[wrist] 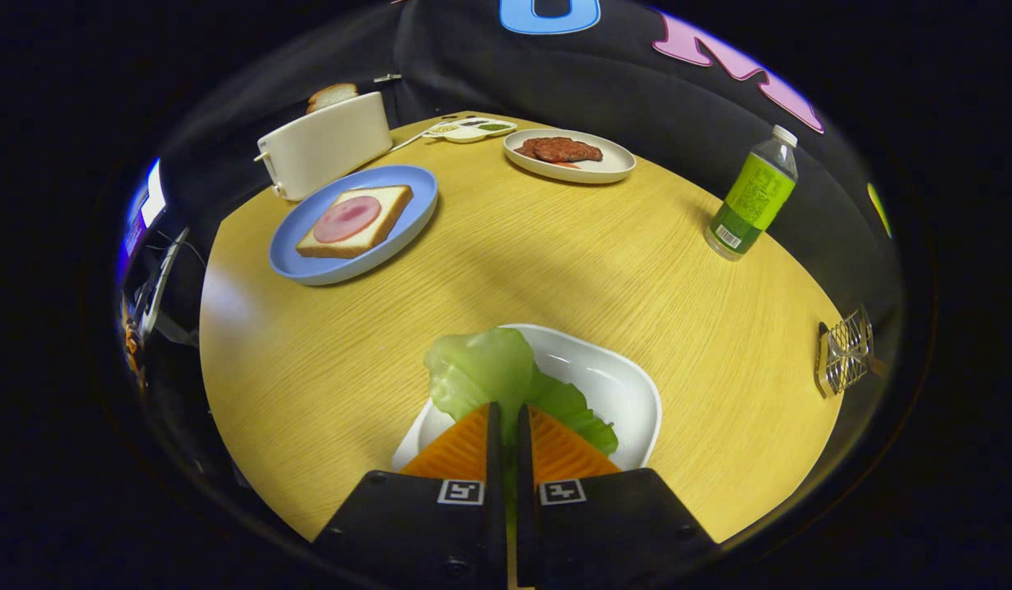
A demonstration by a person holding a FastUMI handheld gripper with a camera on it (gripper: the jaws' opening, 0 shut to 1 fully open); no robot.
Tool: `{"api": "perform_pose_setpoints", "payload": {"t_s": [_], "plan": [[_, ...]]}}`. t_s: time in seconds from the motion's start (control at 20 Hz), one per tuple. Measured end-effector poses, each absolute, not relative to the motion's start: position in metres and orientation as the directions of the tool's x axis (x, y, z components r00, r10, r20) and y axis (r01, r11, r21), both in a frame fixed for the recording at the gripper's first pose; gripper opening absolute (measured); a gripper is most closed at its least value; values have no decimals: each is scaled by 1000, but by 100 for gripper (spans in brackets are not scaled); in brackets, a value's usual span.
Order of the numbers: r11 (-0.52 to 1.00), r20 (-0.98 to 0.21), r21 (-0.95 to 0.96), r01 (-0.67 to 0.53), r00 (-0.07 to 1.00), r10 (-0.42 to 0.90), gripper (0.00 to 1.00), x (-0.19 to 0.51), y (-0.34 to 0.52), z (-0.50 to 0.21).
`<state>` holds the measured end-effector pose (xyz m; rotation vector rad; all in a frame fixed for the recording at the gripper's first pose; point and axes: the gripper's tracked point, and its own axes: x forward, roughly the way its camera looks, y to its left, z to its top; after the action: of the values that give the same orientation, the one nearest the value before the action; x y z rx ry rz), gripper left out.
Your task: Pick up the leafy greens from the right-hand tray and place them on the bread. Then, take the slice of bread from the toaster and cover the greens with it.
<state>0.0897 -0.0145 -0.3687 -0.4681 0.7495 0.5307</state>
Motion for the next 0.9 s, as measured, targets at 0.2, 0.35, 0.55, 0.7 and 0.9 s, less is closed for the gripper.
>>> {"api": "perform_pose_setpoints", "payload": {"t_s": [0.2, 0.35, 0.55, 0.7, 0.9], "plan": [[774, -751, -184, -606, 595, 287, 6, 82, -12, -368], [789, -728, -176, -589, 617, 298, 6, 74, -8, -348], [815, -693, -166, -556, 653, 305, 6, 63, 1, -309], [821, -661, -163, -546, 678, 320, 6, 56, 21, -276], [820, -625, -143, -554, 693, 359, 6, 55, 71, -240]]}}
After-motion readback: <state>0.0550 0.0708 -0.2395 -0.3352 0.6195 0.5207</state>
